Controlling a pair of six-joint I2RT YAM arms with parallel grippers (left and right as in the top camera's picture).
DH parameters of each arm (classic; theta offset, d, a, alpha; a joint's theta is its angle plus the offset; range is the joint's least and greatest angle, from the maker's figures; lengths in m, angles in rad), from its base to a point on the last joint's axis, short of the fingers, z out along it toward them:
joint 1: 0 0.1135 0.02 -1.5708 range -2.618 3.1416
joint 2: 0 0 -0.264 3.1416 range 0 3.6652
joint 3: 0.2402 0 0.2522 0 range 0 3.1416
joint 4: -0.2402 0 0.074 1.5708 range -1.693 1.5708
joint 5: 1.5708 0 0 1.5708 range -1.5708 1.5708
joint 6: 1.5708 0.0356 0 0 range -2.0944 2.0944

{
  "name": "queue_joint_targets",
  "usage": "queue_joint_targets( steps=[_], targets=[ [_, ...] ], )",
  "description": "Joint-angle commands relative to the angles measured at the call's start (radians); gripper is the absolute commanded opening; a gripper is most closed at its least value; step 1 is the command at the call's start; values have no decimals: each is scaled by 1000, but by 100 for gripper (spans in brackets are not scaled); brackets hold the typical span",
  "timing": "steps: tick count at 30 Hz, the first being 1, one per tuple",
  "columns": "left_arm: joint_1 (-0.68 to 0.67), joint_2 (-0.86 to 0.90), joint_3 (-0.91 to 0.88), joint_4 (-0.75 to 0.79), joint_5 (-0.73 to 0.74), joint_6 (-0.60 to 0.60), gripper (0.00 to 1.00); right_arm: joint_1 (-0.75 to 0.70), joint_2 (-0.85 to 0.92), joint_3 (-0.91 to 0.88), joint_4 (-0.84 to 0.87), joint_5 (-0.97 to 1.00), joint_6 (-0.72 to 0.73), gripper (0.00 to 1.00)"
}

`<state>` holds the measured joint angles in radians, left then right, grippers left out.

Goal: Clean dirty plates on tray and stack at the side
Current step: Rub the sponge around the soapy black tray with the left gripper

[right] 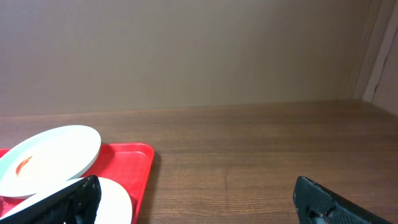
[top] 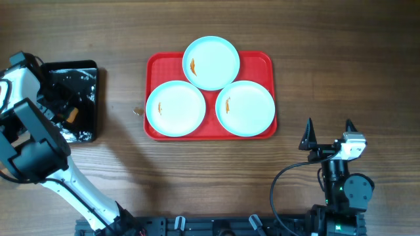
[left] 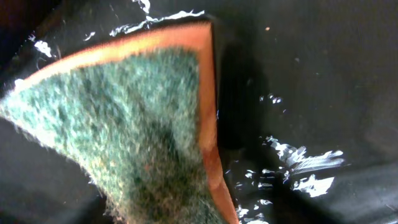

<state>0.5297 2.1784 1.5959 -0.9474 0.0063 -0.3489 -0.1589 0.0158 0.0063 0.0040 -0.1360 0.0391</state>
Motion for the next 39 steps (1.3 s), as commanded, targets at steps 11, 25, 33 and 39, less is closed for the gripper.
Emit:
queue_joint_targets(
  steps=[11,25,33,39],
  targets=[
    [-1,19,-14,152,-87,1,80,-3,-5,-1,3,6,-13,100],
    [-1,19,-14,63,-67,1,100,-2,-5,-1,3,6,-13,100],
    [-2,19,-14,-29,53,1,55,-2,-5,-1,3,6,-13,99],
    [-2,19,-14,-45,53,1,4,-3,-5,-1,3,6,-13,100]
  ],
)
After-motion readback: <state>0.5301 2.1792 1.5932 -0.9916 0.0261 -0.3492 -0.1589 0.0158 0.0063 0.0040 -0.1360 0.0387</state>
